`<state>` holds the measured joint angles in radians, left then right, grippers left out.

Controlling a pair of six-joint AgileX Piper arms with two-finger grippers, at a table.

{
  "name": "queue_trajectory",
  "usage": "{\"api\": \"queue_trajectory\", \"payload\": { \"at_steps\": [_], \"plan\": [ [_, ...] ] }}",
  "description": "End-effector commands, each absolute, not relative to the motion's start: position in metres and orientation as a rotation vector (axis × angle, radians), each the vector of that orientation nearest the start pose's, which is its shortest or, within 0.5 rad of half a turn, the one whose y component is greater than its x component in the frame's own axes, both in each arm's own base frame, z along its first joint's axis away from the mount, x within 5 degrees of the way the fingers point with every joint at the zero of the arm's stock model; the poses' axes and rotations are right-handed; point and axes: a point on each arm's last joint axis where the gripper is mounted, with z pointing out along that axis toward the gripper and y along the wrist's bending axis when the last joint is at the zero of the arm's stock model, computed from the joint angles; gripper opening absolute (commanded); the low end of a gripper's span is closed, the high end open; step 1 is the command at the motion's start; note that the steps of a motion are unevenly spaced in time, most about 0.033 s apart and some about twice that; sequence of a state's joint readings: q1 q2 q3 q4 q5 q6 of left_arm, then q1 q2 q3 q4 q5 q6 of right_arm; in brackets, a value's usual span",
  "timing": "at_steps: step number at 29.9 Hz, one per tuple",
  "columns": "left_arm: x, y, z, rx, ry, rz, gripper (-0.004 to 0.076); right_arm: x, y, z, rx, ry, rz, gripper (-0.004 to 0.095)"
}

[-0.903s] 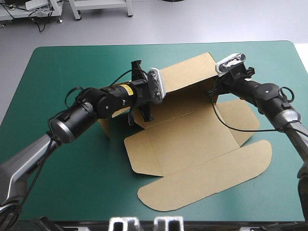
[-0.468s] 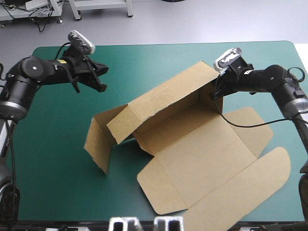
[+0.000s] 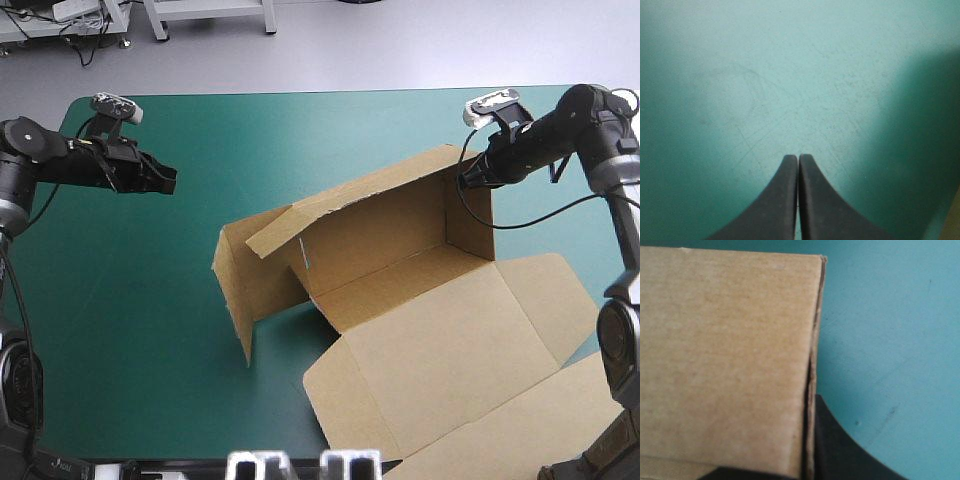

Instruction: Fold the box

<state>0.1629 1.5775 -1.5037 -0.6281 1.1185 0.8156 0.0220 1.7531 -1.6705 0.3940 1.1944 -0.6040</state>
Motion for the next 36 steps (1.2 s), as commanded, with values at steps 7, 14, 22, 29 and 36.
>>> {"api": "queue_trajectory", "payload": {
  "at_steps": [7, 14, 22, 29, 36],
  "plan": [
    [0.331, 0.000, 0.391, 0.499, 2.264, -0.361, -0.0010, 0.423, 0.050, 0.333, -0.578, 2.596, 0.385, -0.0018],
    [0.337, -0.016, 0.393, 0.423, 2.282, 0.043, -0.0009, 0.438, 0.070, 0.328, -0.649, 2.553, 0.424, 0.0087],
    [0.336, -0.015, 0.393, 0.421, 2.292, 0.057, -0.0009, 0.438, 0.070, 0.359, -0.609, 2.464, 0.404, 0.0663],
    [0.334, -0.007, 0.390, 0.341, 2.349, 0.129, -0.0009, 0.415, 0.066, 0.411, -0.547, 2.356, 0.362, 0.0700],
    [0.333, -0.013, 0.389, 0.313, 2.368, 0.035, -0.0009, 0.409, 0.062, 0.407, -0.516, 2.399, 0.312, 0.0700]
  ]
}}
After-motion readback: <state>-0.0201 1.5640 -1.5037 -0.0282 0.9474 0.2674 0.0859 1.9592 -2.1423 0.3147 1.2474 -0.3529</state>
